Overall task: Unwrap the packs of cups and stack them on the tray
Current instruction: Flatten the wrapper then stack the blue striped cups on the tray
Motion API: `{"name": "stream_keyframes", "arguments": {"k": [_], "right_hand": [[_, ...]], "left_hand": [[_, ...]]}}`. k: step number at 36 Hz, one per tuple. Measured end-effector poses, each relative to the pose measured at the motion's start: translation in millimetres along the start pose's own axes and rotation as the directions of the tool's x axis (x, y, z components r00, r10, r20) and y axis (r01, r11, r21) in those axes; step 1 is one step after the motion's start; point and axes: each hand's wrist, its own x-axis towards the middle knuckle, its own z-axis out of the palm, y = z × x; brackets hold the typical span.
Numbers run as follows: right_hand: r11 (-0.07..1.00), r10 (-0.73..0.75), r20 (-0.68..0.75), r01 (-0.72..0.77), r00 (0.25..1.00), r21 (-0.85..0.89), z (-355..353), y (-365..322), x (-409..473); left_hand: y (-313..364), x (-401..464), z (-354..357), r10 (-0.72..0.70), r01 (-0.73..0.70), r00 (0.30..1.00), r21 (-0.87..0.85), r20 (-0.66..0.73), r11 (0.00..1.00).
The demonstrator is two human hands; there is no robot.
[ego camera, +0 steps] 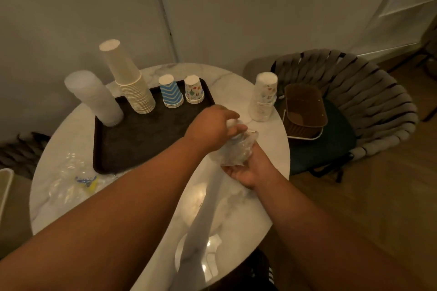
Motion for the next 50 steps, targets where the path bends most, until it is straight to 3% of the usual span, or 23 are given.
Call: {"name": "stream_keyframes", "arguments": {"k": [4,9,12,15,17,19,20,22,23,24,26,30,33,38,42,44,46,48,49,50], "right_hand": [[0.998,-0.02,-0.044,0.017,0.999,-0.055,-7.2,-0.8,1.6],[1.0,0.005,-0.081,-0.005,0.997,-0.005,-8.0,-3.0,-4.8],[0.999,0.0,-0.195,-0.008,0.981,-0.039,-8.9,-4.0,-5.4],[0.994,-0.094,-0.406,0.066,0.909,-0.082,-8.2,-9.2,-4.5],[0.948,-0.318,-0.514,0.248,0.796,-0.202,-6.8,-16.7,-7.0],[0.743,-0.667,-0.414,0.511,0.62,-0.432,-0.7,-26.1,-20.6],[0.57,-0.809,-0.246,0.611,0.533,-0.549,6.6,-31.5,-31.5],[0.197,-0.892,0.173,0.704,0.418,-0.682,30.1,-41.7,-55.7],[0.064,-0.843,0.345,0.713,0.413,-0.698,46.4,-45.4,-67.0],[-0.028,-0.782,0.461,0.715,0.42,-0.698,63.8,-48.1,-75.6],[-0.113,-0.715,0.55,0.705,0.431,-0.7,100.0,-45.4,-83.8],[-0.043,-0.648,0.509,0.641,0.566,-0.767,146.0,-21.3,-82.6],[-0.074,-0.48,0.55,0.594,0.683,-0.801,141.8,7.6,-67.6],[-0.172,-0.136,0.561,0.538,0.817,-0.825,128.3,48.6,-49.1],[-0.09,-0.012,0.503,0.5,0.864,-0.861,134.4,72.1,-41.0],[0.023,0.02,0.461,0.46,0.887,-0.887,141.1,85.5,-38.6],[0.189,0.049,0.413,0.397,0.91,-0.898,149.1,101.1,-37.2],[0.234,0.068,0.398,0.373,0.915,-0.898,155.8,117.4,-31.0],[0.219,0.071,0.396,0.373,0.915,-0.902,160.2,126.1,-27.4],[0.194,0.067,0.396,0.377,0.916,-0.906,163.8,133.9,-23.8]], "left_hand": [[7.2,-0.9,-15.4,0.008,-0.024,0.986,-0.093,-0.168,0.995],[15.5,-1.2,-43.7,-0.083,0.0,0.945,-0.253,-0.316,0.967],[18.3,-3.1,-60.7,-0.147,-0.023,0.896,-0.375,-0.418,0.927],[18.5,-2.8,-76.6,-0.174,-0.074,0.858,-0.452,-0.483,0.889],[18.0,-2.8,-89.4,-0.164,-0.123,0.845,-0.484,-0.509,0.867],[17.0,-3.7,-104.3,-0.151,-0.152,0.84,-0.494,-0.521,0.856],[16.0,-4.0,-111.0,-0.146,-0.162,0.844,-0.504,-0.517,0.849],[16.1,-6.9,-123.3,-0.133,-0.184,0.859,-0.54,-0.495,0.822],[16.9,-9.3,-128.2,-0.114,-0.203,0.868,-0.556,-0.483,0.806],[18.2,-12.7,-132.6,-0.089,-0.224,0.877,-0.567,-0.472,0.793],[21.2,-20.9,-140.1,-0.047,-0.258,0.891,-0.589,-0.451,0.766],[9.3,-39.1,-157.6,-0.075,-0.31,0.865,-0.646,-0.497,0.698],[-23.1,-53.5,-176.1,-0.24,-0.287,0.788,-0.682,-0.568,0.672],[-93.9,-91.1,-193.6,-0.566,-0.212,0.576,-0.777,-0.589,0.593],[-148.0,-122.9,-179.3,-0.743,-0.136,0.481,-0.876,-0.467,0.462],[-167.0,-140.6,-172.1,-0.81,-0.157,0.442,-0.922,-0.387,0.355],[-184.9,-161.5,-165.0,-0.878,-0.198,0.361,-0.946,-0.315,0.258],[-204.0,-184.5,-151.3,-0.935,-0.213,0.288,-0.966,-0.206,0.147],[-212.0,-196.2,-141.7,-0.943,-0.201,0.306,-0.977,-0.128,0.067],[-217.3,-205.8,-129.2,-0.929,-0.163,0.366,-0.987,-0.047,-0.014]]}}
